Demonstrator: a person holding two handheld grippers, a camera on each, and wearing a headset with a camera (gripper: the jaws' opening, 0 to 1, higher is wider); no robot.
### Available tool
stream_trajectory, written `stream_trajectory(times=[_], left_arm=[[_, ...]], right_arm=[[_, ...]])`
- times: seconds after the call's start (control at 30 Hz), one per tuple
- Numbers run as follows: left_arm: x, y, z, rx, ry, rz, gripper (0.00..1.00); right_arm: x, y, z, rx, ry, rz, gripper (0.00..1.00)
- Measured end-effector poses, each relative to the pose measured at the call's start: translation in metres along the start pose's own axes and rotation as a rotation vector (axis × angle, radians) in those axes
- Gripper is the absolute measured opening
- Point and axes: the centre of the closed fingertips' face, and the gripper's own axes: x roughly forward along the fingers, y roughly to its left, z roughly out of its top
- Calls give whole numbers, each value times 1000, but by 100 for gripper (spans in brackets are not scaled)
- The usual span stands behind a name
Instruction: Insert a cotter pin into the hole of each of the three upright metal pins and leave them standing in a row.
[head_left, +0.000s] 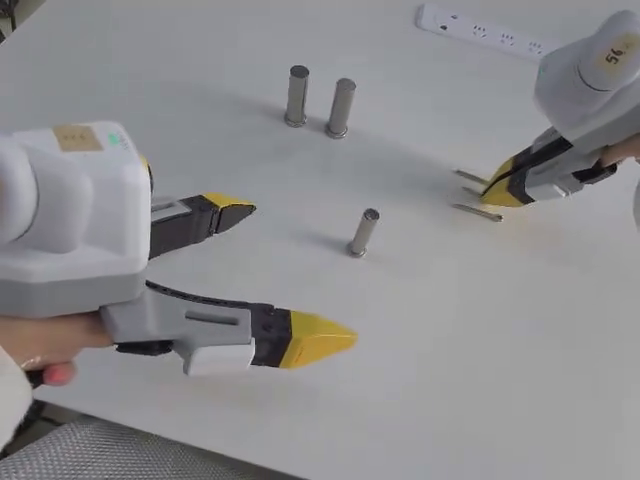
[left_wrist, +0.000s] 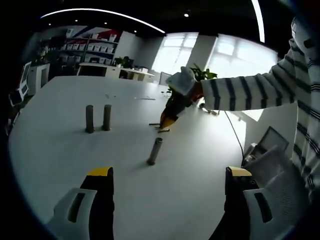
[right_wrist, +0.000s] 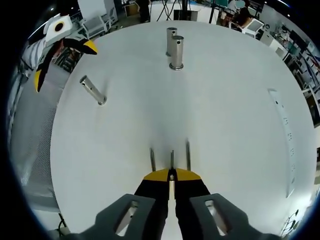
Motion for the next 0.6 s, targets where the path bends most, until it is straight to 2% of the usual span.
stream_trajectory(times=[0.2,0.37,0.4,0.57,0.6], left_arm=[[0,-2,-2,14,14,-4,91],[0,-1,-3,0,17,-1,91],[0,-1,-2,0,16,-1,91],[1,-4,0,-1,13,-3,91],[1,-5,1,0,14,-5,91]], right_arm=[[1,2,0,-55,-12,-17,0],[2,-2,0,-15,45,-51,0],[1,-2,-1,-81,64,-53,0],[0,1,-2,-61,58,-64,0],[-1,2,0,-80,42,-68,0]])
